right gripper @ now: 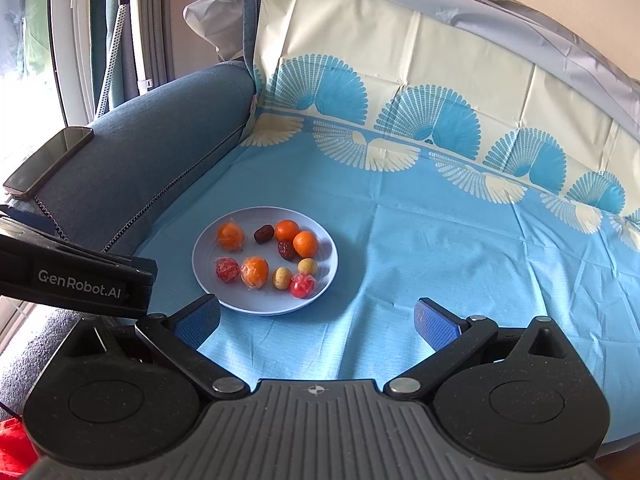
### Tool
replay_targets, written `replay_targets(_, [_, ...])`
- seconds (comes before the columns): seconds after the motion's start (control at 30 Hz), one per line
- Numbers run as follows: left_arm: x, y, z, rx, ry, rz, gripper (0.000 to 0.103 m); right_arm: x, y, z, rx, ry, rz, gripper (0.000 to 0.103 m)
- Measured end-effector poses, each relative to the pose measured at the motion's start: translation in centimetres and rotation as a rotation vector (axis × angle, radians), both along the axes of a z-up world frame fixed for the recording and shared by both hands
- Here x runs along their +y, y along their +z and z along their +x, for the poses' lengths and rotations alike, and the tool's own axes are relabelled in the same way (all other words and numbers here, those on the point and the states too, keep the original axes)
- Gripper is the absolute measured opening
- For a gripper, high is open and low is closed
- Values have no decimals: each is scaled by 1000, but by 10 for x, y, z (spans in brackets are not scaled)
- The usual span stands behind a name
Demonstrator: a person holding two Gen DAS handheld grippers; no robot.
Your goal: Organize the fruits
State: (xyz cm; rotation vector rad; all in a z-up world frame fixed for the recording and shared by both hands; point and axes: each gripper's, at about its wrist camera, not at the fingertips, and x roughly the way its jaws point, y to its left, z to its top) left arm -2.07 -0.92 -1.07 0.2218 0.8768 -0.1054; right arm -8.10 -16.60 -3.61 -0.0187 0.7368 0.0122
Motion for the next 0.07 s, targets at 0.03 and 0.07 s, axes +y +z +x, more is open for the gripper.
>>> replay_targets(0.03, [0,-1,1,6,4,3,103,0,0,0,0,5,0,102])
replay_targets(0.07, [1,-2,3,19,5,-4,102,0,0,-1,-3,8,1,102])
